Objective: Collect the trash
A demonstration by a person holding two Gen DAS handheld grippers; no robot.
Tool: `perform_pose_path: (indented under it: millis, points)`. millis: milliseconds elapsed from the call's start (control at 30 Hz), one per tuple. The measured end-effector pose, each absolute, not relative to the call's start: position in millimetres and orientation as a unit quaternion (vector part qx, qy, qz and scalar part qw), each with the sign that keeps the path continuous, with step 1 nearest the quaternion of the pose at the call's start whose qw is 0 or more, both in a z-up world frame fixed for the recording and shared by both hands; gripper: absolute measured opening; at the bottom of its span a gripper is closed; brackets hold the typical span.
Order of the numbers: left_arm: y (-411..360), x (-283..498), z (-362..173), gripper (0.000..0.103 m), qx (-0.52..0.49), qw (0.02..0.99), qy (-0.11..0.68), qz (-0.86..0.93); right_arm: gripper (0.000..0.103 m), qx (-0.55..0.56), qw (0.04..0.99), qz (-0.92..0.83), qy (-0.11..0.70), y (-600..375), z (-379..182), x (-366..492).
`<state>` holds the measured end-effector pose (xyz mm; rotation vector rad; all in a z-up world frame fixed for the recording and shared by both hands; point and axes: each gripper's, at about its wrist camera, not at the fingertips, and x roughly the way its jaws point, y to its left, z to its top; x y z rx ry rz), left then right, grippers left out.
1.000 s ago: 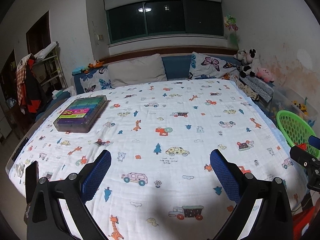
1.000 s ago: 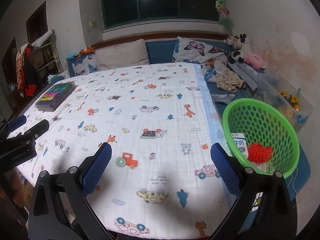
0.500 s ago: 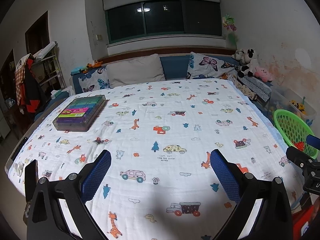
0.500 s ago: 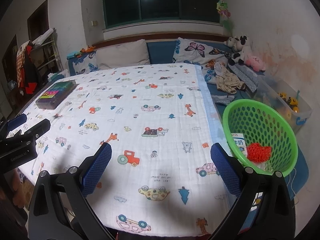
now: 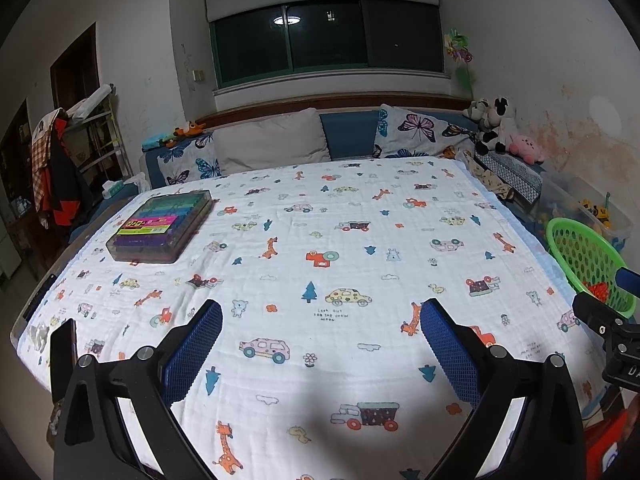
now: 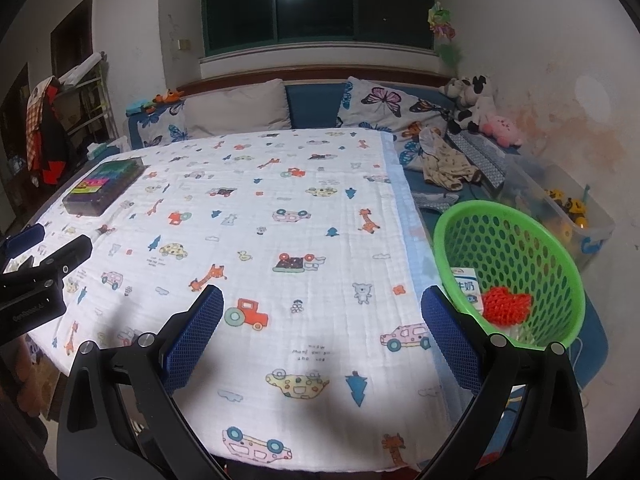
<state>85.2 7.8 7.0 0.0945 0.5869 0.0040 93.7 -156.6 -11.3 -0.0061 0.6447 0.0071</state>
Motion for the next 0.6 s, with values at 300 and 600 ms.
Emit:
perform_pose_path:
  millis: [300,600]
  points:
    - [6.6,84.3,7.6,0.096,0.049,0.956,0.288,0.002,0.098,-0.016,0.949,-0.009,0.314,-154.9,-12.5,93.2]
    - [6.3,84.1,7.6,0.096,0.049,0.957,0.287,0.002,0.098,-0.02,0.949,-0.017,0.314,-154.6,-13.9,94.4]
